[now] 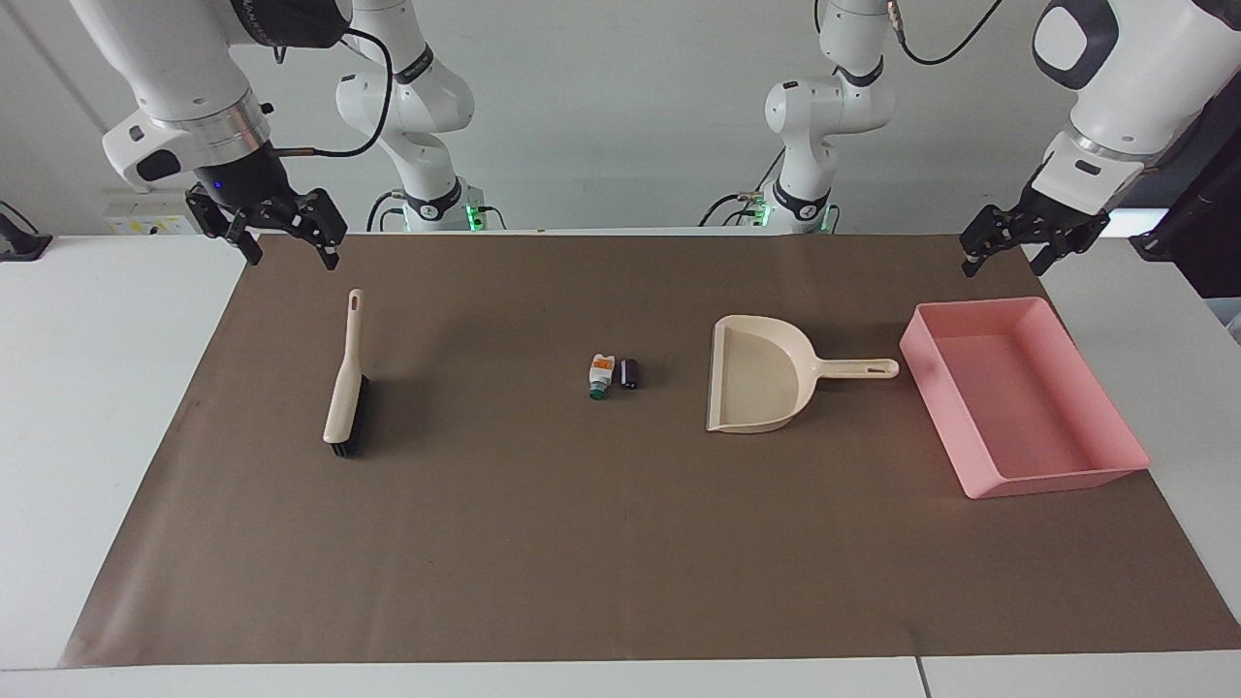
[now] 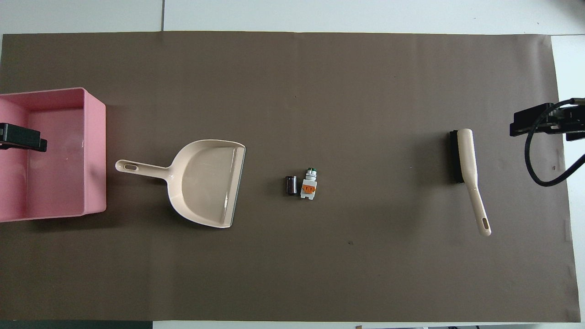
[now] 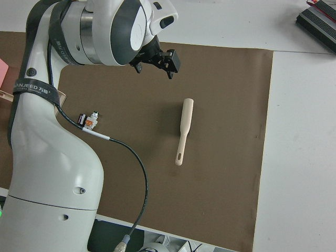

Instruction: Clean e-waste and dump in bin

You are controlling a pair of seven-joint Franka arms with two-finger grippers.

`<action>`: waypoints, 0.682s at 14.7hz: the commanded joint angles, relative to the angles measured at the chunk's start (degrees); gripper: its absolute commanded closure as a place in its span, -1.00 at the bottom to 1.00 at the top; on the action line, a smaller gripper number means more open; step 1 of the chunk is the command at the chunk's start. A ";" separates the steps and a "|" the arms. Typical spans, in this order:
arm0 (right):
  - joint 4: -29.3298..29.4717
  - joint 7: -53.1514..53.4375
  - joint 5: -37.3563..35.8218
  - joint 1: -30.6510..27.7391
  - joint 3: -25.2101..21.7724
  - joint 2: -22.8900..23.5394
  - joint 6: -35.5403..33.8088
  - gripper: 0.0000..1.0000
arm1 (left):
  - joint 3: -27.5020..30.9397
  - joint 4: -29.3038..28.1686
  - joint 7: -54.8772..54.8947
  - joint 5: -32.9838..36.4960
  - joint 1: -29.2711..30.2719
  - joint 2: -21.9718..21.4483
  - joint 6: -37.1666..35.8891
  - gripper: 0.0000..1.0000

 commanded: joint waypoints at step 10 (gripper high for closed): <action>-2.34 0.11 0.50 -0.68 0.40 -1.49 1.23 -1.00 | -0.68 -3.18 10.57 1.04 0.00 -0.82 5.23 -0.98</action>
